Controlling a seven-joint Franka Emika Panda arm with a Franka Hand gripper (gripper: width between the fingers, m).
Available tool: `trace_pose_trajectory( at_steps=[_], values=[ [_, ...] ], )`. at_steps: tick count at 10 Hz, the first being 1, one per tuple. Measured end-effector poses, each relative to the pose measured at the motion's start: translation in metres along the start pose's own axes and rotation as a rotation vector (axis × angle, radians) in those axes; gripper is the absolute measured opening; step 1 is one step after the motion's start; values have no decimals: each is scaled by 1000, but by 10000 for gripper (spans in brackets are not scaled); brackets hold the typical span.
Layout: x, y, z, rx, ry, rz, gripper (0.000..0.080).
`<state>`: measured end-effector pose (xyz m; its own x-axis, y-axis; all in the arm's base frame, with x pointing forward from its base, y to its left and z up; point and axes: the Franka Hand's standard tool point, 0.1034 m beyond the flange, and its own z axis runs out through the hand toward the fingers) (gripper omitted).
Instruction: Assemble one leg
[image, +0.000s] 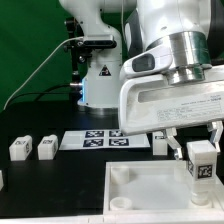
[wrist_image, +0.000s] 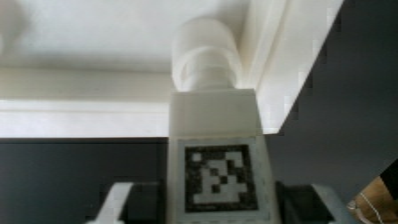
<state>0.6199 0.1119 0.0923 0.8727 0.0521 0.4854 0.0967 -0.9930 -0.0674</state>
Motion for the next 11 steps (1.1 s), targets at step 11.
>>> trace_pose_trajectory(
  at_steps=[11],
  values=[
    [-10, -7, 11, -74, 108, 40, 409]
  ],
)
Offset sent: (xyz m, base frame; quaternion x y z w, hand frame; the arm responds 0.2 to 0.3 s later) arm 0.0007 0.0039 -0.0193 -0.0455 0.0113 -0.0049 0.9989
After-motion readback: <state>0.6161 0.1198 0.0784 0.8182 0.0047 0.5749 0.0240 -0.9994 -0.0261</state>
